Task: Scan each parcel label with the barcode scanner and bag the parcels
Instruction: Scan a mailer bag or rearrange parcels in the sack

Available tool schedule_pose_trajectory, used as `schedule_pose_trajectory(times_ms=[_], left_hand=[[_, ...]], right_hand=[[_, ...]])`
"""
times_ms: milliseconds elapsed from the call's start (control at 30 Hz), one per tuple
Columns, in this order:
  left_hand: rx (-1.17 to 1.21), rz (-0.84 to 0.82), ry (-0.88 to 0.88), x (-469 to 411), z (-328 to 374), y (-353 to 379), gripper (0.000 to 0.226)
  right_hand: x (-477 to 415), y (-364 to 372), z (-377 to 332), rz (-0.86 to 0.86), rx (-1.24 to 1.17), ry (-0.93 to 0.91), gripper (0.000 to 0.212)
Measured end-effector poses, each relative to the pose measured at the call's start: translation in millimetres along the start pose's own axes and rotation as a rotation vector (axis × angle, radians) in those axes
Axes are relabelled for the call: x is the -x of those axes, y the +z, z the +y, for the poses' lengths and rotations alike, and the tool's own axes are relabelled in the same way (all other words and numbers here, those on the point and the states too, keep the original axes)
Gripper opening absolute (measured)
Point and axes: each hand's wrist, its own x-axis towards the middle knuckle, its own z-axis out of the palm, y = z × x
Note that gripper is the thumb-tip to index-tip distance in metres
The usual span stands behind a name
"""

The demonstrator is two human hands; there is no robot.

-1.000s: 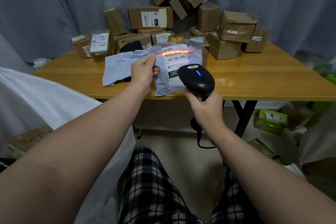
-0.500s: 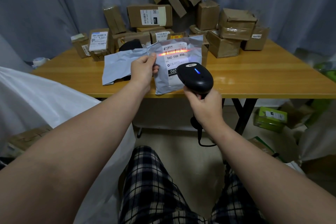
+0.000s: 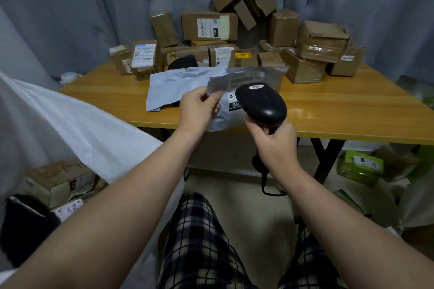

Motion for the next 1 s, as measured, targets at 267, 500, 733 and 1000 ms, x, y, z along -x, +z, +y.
schedule_pose_trajectory(times_ms=[267,500,733,1000], left_hand=[[0.122,0.370,-0.084,68.8,0.4,-104.3,0.022],[-0.161,0.694,-0.102,127.1,-10.3,-220.8,0.019],[-0.686,0.593,-0.225,162.8,-43.7,-278.2,0.022],[-1.154,0.110,-0.451,148.2,-76.1,-277.5,0.024]], right_hand=[[17.4,84.4,-40.0,-0.319,-0.054,-0.114,0.048],[53.6,168.8,-66.8,-0.619,-0.045,-0.168,0.047],[86.3,210.7,-59.4,-0.746,-0.011,-0.081,0.032],[102.0,209.6,-42.2,-0.801,0.122,-0.022,0.025]])
